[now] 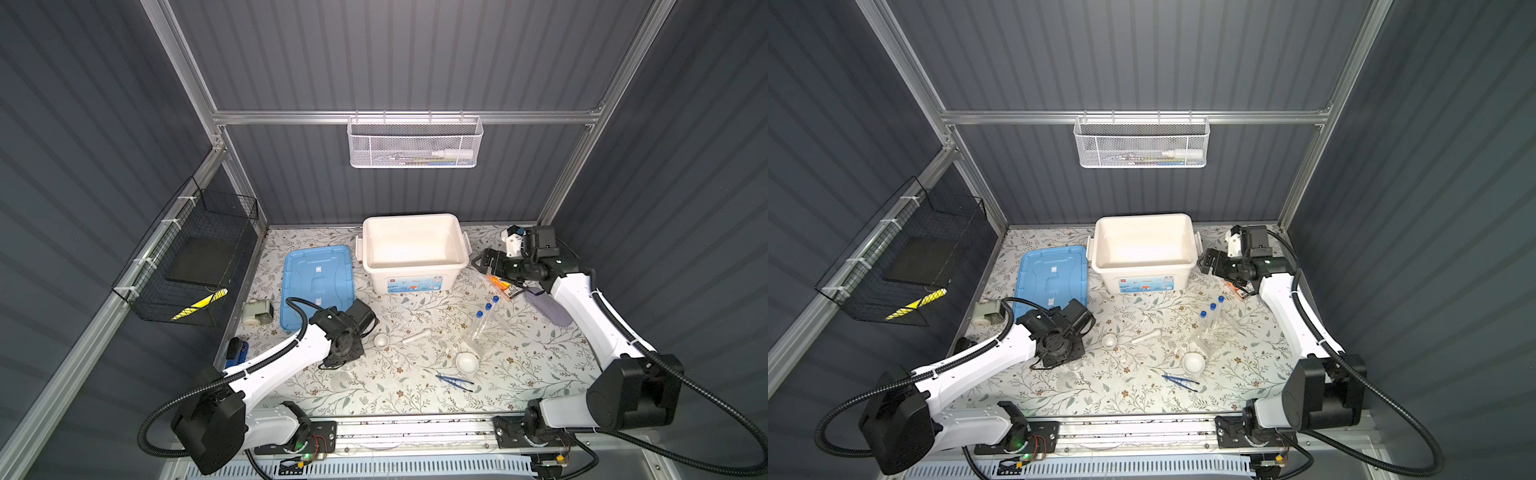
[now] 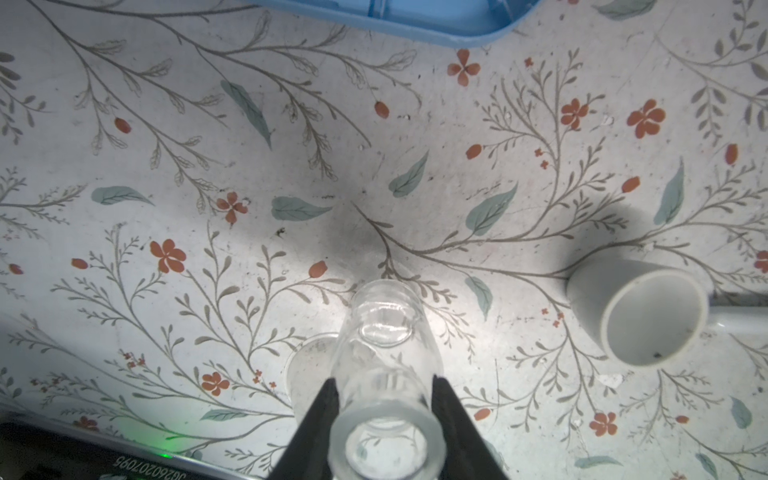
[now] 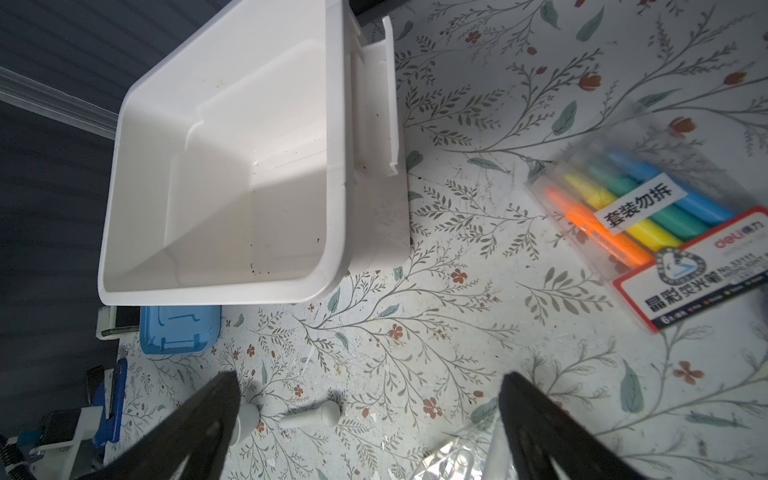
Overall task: Organize the chemistry lab equipment
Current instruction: 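Close the left gripper on the glass bottle's neck, then lift the glass bottle with the left gripper toward the white bin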
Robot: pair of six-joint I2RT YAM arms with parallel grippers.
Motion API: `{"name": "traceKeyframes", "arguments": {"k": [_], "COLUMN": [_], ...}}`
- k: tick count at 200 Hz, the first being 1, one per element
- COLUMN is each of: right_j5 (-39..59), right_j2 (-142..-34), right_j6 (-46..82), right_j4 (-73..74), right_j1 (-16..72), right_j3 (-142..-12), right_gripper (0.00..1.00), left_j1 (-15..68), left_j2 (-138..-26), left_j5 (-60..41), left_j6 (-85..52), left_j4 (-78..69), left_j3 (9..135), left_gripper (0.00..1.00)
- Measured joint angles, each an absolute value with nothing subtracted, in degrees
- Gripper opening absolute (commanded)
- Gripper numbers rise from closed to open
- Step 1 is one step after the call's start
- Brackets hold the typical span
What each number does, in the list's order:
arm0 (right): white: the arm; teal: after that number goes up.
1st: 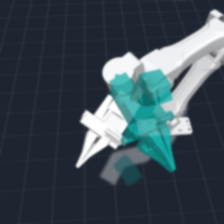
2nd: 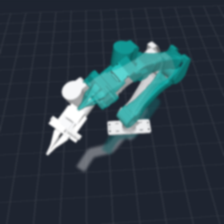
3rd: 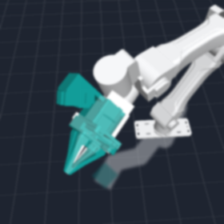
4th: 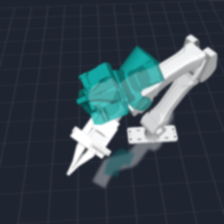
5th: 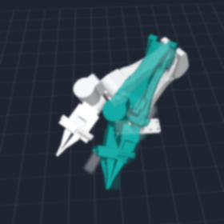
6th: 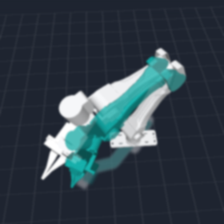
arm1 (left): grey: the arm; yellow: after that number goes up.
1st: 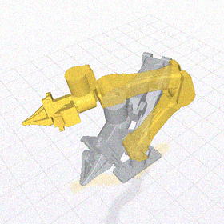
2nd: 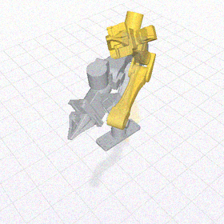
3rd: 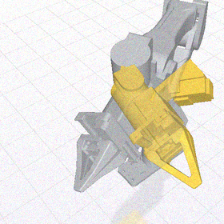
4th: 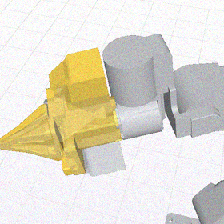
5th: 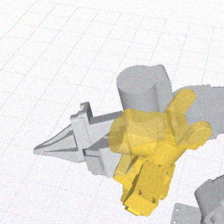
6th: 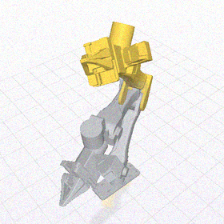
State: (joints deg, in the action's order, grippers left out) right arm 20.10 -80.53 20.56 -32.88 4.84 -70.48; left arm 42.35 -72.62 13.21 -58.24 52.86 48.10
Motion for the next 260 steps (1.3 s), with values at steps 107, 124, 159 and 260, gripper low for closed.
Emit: {"name": "traceKeyframes", "arguments": {"k": [107, 124, 159, 260], "right_j5": [20.10, 20.08, 20.12, 23.27], "right_j2": [-80.53, -80.53, -80.53, -83.79], "right_j6": [20.56, 20.56, 20.51, 20.01], "right_j4": [-32.88, -32.88, -32.77, -31.11], "right_j1": [4.60, 4.58, 4.51, 4.32], "right_j3": [-70.43, -70.43, -70.46, -72.25], "right_gripper": [0.99, 0.99, 0.99, 0.99], "left_j1": [42.35, 42.35, 42.35, 42.35], "left_j2": [-75.29, -76.38, -79.22, -88.60], "left_j5": [14.94, 15.55, 16.78, 19.94], "left_j6": [-56.31, -55.46, -53.17, -44.05], "left_j4": [54.98, 55.53, 56.38, 56.80], "left_j3": [55.42, 58.06, 64.75, 89.38], "left_gripper": [0.32, 0.32, 0.30, 0.29]}}
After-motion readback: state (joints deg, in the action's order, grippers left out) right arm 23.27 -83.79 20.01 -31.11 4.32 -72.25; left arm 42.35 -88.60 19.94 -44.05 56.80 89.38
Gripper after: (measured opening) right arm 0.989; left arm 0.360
